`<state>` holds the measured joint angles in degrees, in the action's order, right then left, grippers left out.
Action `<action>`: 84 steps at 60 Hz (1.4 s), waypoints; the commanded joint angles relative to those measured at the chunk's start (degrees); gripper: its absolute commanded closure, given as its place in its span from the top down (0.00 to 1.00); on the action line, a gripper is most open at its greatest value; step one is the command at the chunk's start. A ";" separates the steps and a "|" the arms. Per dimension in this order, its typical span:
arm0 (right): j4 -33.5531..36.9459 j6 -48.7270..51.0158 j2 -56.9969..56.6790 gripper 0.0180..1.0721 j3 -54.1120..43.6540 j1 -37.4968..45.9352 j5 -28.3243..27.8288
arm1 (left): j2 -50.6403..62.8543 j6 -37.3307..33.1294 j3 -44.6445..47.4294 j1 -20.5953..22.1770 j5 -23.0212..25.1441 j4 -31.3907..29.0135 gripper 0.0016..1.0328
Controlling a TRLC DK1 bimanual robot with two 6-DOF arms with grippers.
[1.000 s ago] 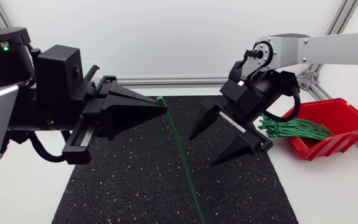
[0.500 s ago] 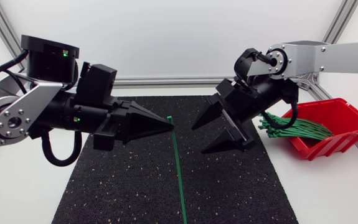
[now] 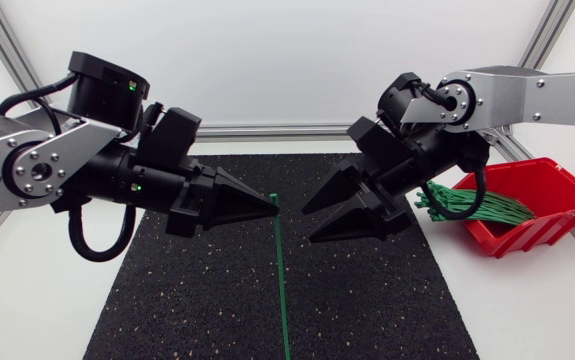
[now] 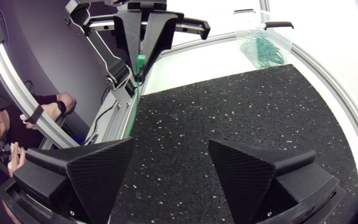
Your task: Take a green cable tie from the red box, thread the tail through the head to close it, then place it in the transparent bin on the left.
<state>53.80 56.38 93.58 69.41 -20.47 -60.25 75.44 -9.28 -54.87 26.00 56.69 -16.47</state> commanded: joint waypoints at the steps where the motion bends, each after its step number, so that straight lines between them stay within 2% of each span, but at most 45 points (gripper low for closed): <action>1: 0.87 -2.94 -1.03 0.77 -2.52 -2.03 -1.71 | 0.23 -1.88 0.38 0.19 0.00 1.00 0.03; 25: -0.63 -9.18 -1.03 0.44 -1.73 -3.61 -6.02 | -0.12 0.75 4.33 0.81 0.18 10.14 0.03; 38: -5.20 -11.82 -0.42 0.39 -3.14 -3.88 -6.02 | 0.23 2.77 5.13 2.04 0.18 12.34 0.03; 44: -5.99 -11.91 -0.50 0.26 -3.31 -3.88 -6.37 | 0.50 2.77 5.21 2.13 0.18 12.69 0.03; 49: -5.99 -11.91 -0.68 0.25 -3.49 -4.23 -6.37 | 0.50 2.86 5.21 2.04 0.18 12.87 0.03; 57: -6.60 -12.00 -1.47 0.06 -3.93 -4.58 -6.28 | 0.41 2.95 5.21 1.95 0.18 12.87 0.03; 74: -8.19 -15.69 -5.78 0.05 -6.48 -5.20 -5.93 | -0.29 3.48 6.27 1.51 0.36 13.48 0.04; 84: -11.00 -19.11 -7.71 0.05 -8.50 -6.07 -6.02 | -1.17 7.43 8.99 1.69 1.32 21.39 0.06</action>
<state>44.38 40.18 87.42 63.13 -25.61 -65.80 75.13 -4.89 -48.36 27.81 58.04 1.61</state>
